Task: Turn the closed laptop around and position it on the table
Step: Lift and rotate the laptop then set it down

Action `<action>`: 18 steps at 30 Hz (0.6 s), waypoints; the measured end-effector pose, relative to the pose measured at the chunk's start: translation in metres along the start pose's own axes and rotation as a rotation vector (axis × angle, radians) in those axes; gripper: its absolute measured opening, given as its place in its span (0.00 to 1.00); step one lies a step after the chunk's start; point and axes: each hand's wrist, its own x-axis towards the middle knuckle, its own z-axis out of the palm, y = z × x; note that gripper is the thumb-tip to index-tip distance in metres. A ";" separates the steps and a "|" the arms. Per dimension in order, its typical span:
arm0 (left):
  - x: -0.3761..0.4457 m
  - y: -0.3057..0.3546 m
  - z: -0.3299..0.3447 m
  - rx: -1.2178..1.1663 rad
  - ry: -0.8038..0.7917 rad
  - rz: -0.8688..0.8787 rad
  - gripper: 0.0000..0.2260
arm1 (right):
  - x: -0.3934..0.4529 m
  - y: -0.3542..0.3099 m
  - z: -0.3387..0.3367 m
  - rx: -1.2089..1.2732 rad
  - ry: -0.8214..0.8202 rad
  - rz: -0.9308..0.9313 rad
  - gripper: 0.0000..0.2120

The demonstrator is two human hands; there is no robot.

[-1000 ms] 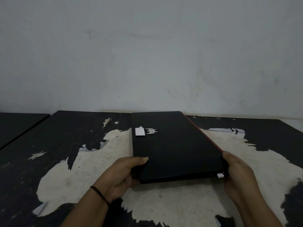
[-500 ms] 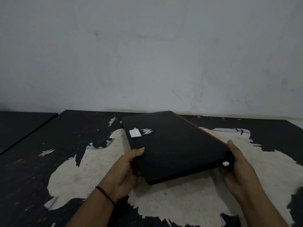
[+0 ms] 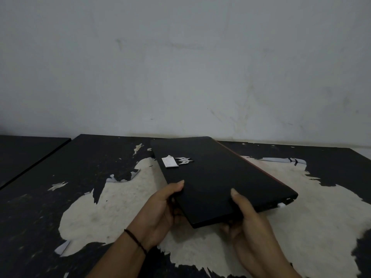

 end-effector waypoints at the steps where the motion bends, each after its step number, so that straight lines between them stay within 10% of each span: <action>1: 0.000 0.000 -0.001 0.014 -0.009 0.003 0.12 | 0.001 -0.001 -0.001 0.012 0.001 0.000 0.20; 18: 0.027 0.013 -0.018 -0.059 0.117 0.050 0.19 | 0.007 -0.024 -0.013 -0.061 -0.057 0.068 0.13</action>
